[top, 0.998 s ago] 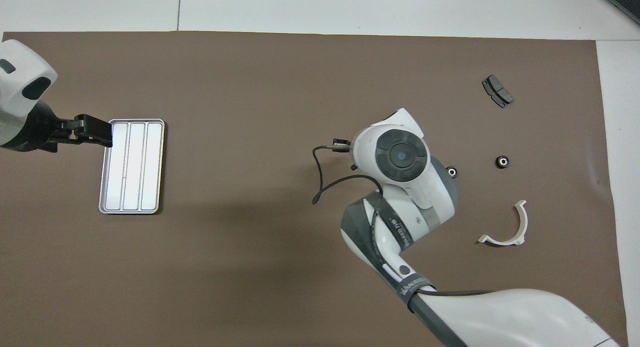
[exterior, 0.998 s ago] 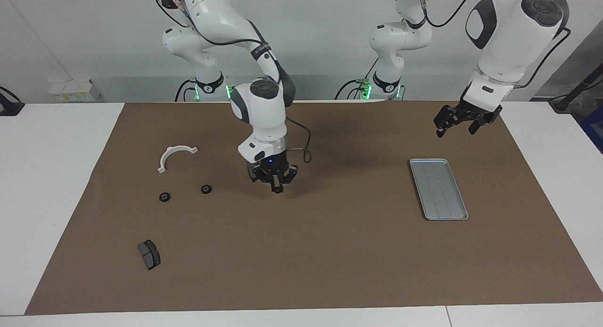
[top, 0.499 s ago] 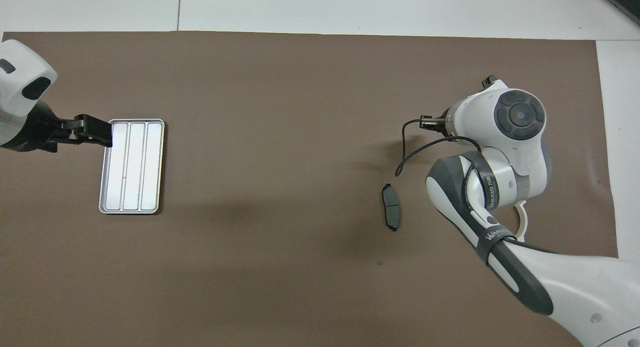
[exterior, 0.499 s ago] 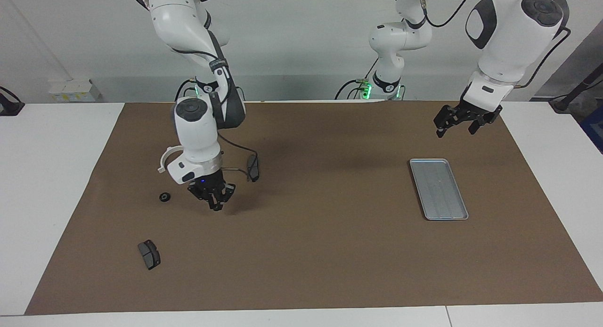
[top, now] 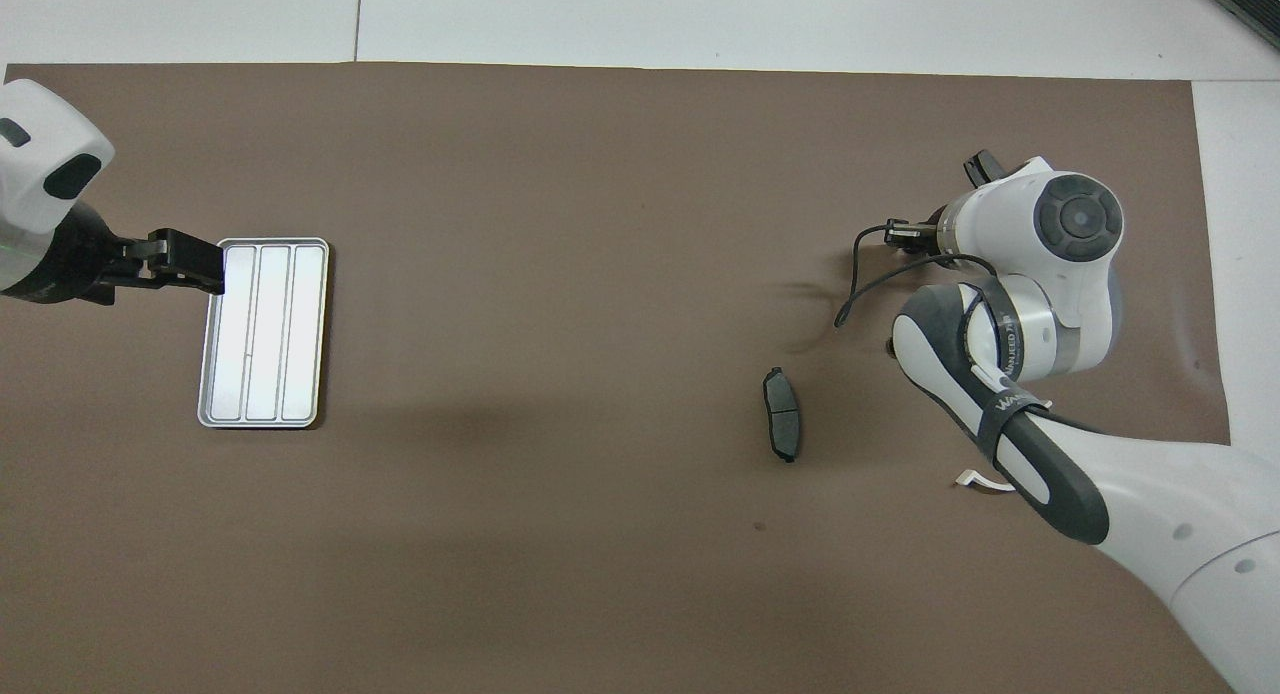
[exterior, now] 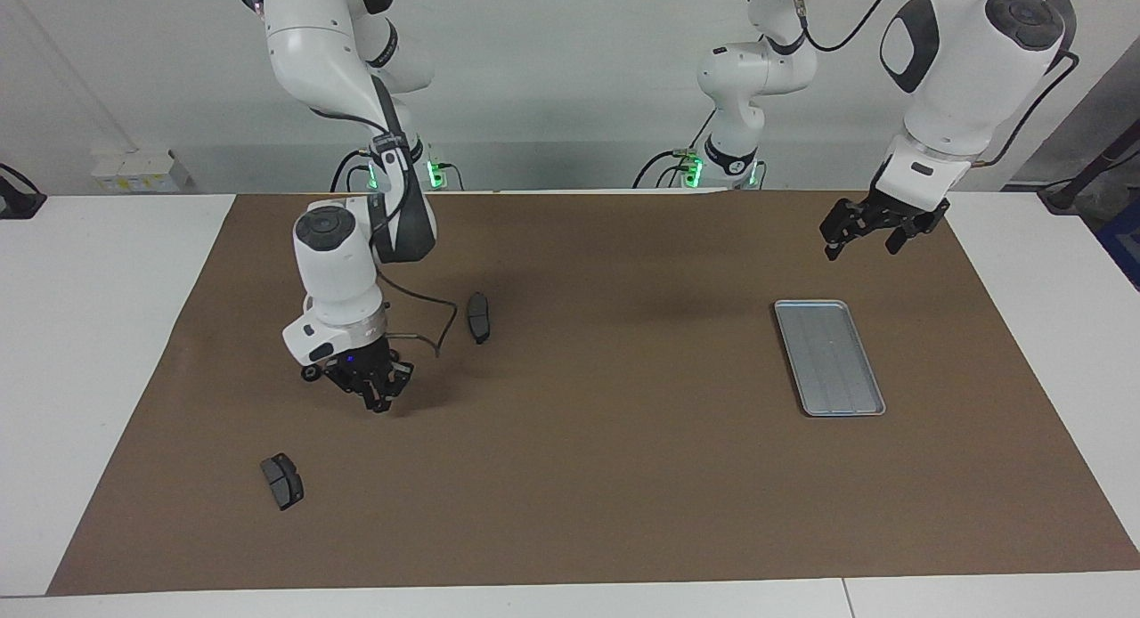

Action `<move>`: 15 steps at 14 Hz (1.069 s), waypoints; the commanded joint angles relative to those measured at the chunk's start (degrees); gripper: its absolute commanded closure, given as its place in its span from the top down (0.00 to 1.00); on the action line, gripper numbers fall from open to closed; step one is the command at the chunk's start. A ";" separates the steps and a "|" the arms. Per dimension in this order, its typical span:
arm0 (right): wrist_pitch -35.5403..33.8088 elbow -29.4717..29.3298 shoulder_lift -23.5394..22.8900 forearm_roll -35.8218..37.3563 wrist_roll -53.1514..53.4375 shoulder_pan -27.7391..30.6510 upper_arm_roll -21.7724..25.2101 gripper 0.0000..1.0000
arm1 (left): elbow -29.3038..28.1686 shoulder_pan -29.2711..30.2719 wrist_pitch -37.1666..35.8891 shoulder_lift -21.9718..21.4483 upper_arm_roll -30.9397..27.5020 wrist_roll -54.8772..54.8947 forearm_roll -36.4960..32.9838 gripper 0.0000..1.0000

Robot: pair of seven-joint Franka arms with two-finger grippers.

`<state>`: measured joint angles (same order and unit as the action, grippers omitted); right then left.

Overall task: Place bearing gear from tray to pile
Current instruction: 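Carry the third bearing with the right gripper and set it beside the others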

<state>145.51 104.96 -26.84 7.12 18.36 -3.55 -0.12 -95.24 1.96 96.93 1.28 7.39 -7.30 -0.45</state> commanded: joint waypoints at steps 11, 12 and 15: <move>-33.51 -1.51 23.66 -0.26 -3.85 0.39 -1.37 1.00 | -1.96 0.68 0.54 -1.81 0.35 0.27 -0.52 1.00; -35.63 -1.60 25.07 -1.22 -4.73 0.65 -1.37 1.00 | -1.96 0.68 0.54 -1.81 0.35 0.27 -0.52 1.00; -42.91 -5.35 27.45 -3.60 -7.81 1.01 -0.76 1.00 | -1.96 0.68 0.54 -1.81 0.26 0.27 -0.52 1.00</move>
<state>106.49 101.69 -0.49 5.17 13.47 -3.40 -0.82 -95.24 1.96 96.93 1.28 7.39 -7.30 -0.45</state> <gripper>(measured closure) 0.000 0.000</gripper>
